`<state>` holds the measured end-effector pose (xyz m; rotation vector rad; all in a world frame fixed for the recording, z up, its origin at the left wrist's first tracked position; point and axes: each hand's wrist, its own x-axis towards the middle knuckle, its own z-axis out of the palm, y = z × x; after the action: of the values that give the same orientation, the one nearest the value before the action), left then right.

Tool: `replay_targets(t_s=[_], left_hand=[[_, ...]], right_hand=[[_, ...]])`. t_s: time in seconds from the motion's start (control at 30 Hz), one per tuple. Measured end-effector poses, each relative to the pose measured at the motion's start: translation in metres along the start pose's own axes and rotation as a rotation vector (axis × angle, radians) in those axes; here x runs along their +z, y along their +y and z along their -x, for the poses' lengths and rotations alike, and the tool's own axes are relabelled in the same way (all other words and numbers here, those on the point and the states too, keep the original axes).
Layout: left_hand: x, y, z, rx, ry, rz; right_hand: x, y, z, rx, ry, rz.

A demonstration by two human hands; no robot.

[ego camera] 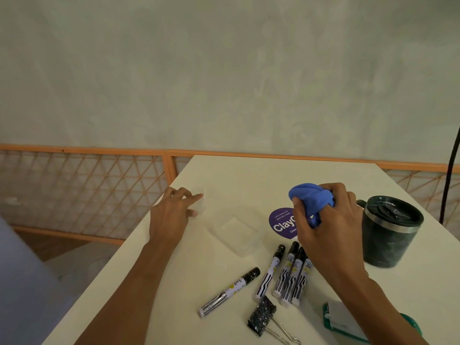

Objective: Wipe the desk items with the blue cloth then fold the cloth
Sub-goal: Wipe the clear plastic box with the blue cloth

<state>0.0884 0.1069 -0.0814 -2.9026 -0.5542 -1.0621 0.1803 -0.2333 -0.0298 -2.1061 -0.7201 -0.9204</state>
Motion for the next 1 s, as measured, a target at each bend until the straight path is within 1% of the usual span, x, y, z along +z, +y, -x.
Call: replay_targets(t_s=[0.13, 0.2, 0.3, 0.4, 0.5, 0.57, 0.67, 0.8, 0.87, 1.0], left_hand=[[-0.005, -0.001, 0.000, -0.034, -0.035, 0.116], [-0.014, -0.009, 0.001, -0.104, -0.064, 0.145], [-0.019, -0.035, 0.006, -0.216, -0.151, 0.259], [-0.018, -0.059, 0.014, -0.229, -0.223, 0.329], [-0.017, -0.064, 0.013, -0.222, -0.186, 0.307], [-0.018, -0.063, 0.011, -0.215, -0.159, 0.232], [-0.021, -0.061, 0.010, -0.194, -0.176, 0.098], [-0.025, -0.051, 0.010, -0.227, -0.106, 0.091], [-0.026, -0.045, 0.011, -0.275, -0.088, 0.118], [-0.024, -0.036, 0.012, -0.475, -0.145, 0.248]], right_hand=[[0.000, 0.001, 0.000, -0.005, -0.011, 0.002], [0.000, 0.002, 0.000, 0.006, -0.025, -0.007], [0.000, 0.002, 0.000, 0.021, -0.045, -0.026], [0.001, 0.003, 0.001, 0.022, -0.081, -0.025], [0.003, 0.004, 0.002, 0.043, -0.129, -0.027], [0.003, 0.005, 0.002, 0.070, -0.149, -0.037], [0.003, 0.004, 0.003, 0.097, -0.167, -0.054], [0.003, 0.003, 0.003, 0.095, -0.169, -0.058], [0.003, 0.003, 0.003, 0.101, -0.175, -0.061], [0.004, 0.003, 0.003, 0.105, -0.176, -0.088]])
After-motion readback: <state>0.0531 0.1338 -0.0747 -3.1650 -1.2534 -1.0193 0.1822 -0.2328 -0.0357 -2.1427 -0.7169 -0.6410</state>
